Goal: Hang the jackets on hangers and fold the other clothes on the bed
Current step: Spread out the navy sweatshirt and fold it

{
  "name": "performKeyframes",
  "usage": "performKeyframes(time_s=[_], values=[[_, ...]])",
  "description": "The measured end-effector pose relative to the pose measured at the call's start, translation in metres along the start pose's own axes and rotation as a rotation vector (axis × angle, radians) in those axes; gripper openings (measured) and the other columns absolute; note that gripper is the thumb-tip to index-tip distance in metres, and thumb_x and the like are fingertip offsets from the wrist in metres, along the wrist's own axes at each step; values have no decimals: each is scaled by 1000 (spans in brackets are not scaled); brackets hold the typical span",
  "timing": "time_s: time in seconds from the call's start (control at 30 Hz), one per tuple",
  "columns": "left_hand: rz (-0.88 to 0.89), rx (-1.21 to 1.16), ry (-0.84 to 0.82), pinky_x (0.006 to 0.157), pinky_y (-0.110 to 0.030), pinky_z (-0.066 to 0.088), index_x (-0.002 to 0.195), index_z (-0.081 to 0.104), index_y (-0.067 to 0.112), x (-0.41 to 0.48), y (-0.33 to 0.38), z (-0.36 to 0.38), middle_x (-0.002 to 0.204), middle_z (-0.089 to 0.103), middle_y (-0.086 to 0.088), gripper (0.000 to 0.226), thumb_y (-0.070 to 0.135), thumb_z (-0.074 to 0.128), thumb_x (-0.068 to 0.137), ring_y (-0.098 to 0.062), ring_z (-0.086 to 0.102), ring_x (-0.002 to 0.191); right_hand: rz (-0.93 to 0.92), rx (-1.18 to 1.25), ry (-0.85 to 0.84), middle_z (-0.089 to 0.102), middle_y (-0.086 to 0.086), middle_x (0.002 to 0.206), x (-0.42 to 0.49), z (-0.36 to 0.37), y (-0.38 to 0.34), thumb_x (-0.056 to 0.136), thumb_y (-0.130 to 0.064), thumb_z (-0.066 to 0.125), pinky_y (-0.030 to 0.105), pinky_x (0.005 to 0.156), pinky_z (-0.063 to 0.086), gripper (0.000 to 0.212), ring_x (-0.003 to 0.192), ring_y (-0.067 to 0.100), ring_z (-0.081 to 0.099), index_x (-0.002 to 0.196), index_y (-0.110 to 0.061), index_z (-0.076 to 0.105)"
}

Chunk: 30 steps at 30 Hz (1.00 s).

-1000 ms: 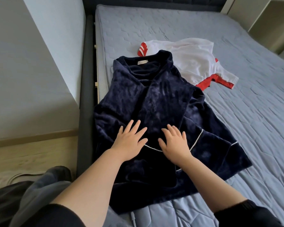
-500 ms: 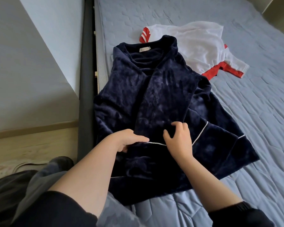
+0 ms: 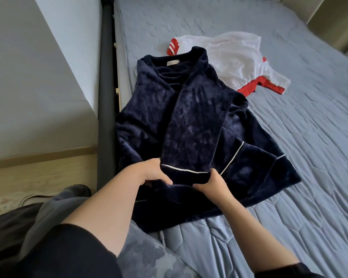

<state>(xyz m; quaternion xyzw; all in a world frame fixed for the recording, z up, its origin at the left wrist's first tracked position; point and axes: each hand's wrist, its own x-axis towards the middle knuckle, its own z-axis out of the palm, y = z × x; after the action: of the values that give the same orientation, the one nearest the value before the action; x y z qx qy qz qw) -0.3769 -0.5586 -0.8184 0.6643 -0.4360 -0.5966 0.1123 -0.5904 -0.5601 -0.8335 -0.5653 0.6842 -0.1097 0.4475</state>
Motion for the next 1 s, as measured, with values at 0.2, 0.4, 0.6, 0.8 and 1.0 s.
performKeyframes(time_s=[0.2,0.4,0.6,0.8,1.0], values=[[91,568,628,82,-37,41,151,7,26,0,5,8,144,38,-9,71,61,31,93,-30,47,119,-314,-536,318,31,12,147,-13,2,2,86,-45,63,39,103,35,79,132,32,34,146,-10,27],[229,1074,373,116,-50,1,151,-3,34,13,-6,18,159,-16,-1,63,54,25,98,-26,-16,145,-370,-846,191,5,3,162,4,-8,-7,99,-53,27,46,116,12,61,148,24,-1,151,-21,22],[364,964,582,117,-47,0,152,5,29,34,15,6,160,-10,-2,62,52,26,99,-22,-15,146,-541,-667,606,67,7,102,24,-34,-49,94,-34,49,40,80,39,30,97,31,52,100,-12,69],[325,999,690,117,-48,1,152,6,28,64,35,-21,160,-7,-3,60,47,28,100,-25,-15,146,-526,-767,355,17,12,158,109,-46,-108,99,-41,38,44,114,17,55,143,31,16,147,-14,31],[175,853,710,116,-51,3,152,6,28,101,53,-86,160,-8,-5,61,45,32,100,-27,-15,146,-477,-695,303,-3,10,161,209,-58,-153,100,-42,36,48,118,5,64,148,29,-2,153,-14,11]])
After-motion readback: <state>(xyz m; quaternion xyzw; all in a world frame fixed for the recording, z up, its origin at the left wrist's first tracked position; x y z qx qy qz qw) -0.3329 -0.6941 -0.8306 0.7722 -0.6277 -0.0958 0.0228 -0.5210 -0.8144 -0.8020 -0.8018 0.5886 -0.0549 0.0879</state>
